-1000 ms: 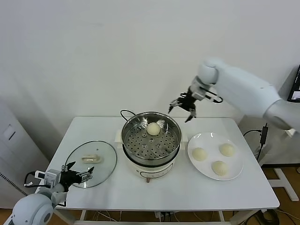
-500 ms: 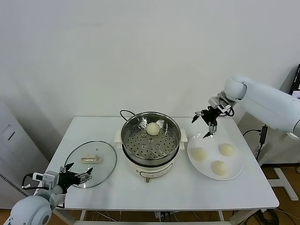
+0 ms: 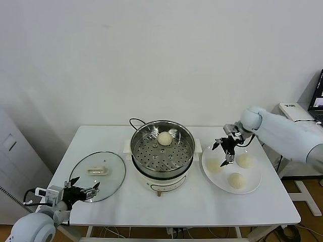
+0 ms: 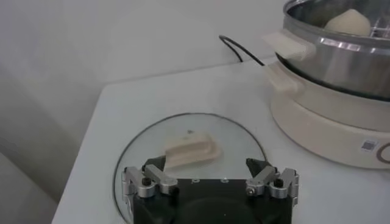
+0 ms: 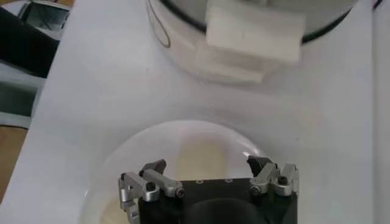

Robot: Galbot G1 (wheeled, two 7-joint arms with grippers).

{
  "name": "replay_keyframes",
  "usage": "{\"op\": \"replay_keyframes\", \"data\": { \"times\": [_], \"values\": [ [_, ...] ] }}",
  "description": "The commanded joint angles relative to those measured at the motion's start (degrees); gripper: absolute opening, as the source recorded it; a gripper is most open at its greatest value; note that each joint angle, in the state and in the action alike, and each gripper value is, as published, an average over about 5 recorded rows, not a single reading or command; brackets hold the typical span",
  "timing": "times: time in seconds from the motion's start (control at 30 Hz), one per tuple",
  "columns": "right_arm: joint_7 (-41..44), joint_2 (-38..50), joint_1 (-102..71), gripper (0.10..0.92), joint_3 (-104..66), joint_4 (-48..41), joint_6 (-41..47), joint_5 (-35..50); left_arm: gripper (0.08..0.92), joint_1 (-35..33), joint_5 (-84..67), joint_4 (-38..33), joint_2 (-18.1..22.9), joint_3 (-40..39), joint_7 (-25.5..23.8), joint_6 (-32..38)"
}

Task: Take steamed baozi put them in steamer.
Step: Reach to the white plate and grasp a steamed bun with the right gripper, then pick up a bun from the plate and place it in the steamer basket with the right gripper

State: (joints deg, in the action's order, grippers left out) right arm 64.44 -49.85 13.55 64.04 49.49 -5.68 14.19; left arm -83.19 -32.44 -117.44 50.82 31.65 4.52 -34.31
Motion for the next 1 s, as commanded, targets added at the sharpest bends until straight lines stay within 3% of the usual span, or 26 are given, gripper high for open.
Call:
{"op": "replay_keyframes", "data": {
  "times": [0.03,0.4,0.73,0.87,1.0],
  "values": [
    [-1.57,-1.4,-6.63,0.823,-6.24,-5.05,1.79,-4.35,0.823,-0.11,0.0,0.02,-0.01,0.03,-0.02,0.04],
    [-2.2,-3.81,-8.81,0.766,-9.51,-7.55,2.03,-5.51,0.823,-0.6,0.01,0.0,0.05,0.14,-0.04,0.21],
    [-2.33,-3.93,-9.21,0.524,-11.32,-7.31,1.71,-5.89,0.823,-0.5,0.01,-0.09,0.04,0.09,0.01,0.18],
    [-1.42,-2.32,-5.66,0.496,-8.14,-4.4,2.19,-2.97,0.823,-0.47,0.0,-0.21,0.02,0.15,0.09,0.03],
    [0.46,1.2,4.7,0.495,1.09,1.69,4.26,5.24,0.823,-0.43,0.0,-0.27,0.03,0.22,0.28,-0.2]
  ]
}}
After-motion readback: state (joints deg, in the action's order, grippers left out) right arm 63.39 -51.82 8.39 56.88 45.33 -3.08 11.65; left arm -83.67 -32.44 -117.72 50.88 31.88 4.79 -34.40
